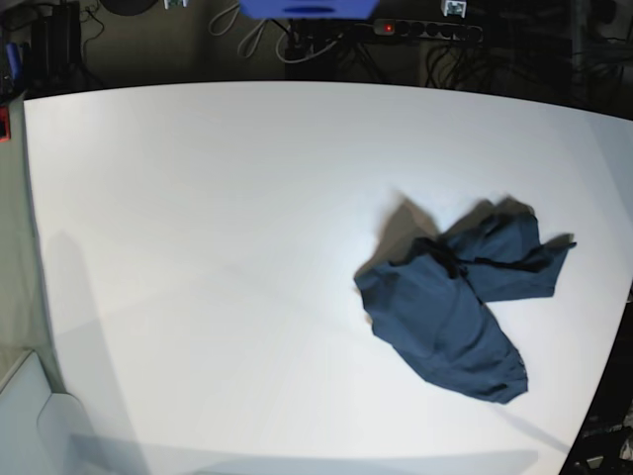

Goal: Layout the t-shirt on the table in an organized manner, then fold the t-shirt properly

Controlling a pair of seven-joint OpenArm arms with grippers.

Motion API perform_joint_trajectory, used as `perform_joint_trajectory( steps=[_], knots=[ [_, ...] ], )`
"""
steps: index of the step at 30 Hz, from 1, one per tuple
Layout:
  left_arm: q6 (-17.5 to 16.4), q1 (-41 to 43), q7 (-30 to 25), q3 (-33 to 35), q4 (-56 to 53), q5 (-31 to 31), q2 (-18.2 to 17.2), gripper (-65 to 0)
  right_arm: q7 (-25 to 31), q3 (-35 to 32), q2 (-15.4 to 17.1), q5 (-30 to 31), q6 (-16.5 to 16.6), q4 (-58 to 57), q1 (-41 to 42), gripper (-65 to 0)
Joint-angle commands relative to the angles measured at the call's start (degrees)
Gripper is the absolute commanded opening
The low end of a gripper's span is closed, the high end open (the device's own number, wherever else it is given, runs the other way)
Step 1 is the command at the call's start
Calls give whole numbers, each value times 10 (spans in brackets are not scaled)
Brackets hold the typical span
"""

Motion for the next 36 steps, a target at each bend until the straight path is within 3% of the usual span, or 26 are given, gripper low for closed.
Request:
perform_joint_trajectory(
  steps=[1,11,15,21,27,36],
  knots=[
    [3,21,-3,-1,23,-8,-11,-648,4,3,9,2,3,19,-24,-650],
    [7,170,-3,-4,305,-37,-57,-648,2,6,23,3,3,271,-165,-650],
    [8,216,-3,-8,401,-34,-57,-648,2,8,37,3,3,375,-224,-650],
    [8,268,-3,-74,524,-37,-53,-648,2,42,35,3,3,514,-286,-650],
    [8,282,-2,-134,608,-38,-51,-648,6,52,34,3,3,576,-289,-650],
    [8,242,-3,-147,625,-51,-41,-649,8,46,33,3,3,581,-208,-650]
  ],
)
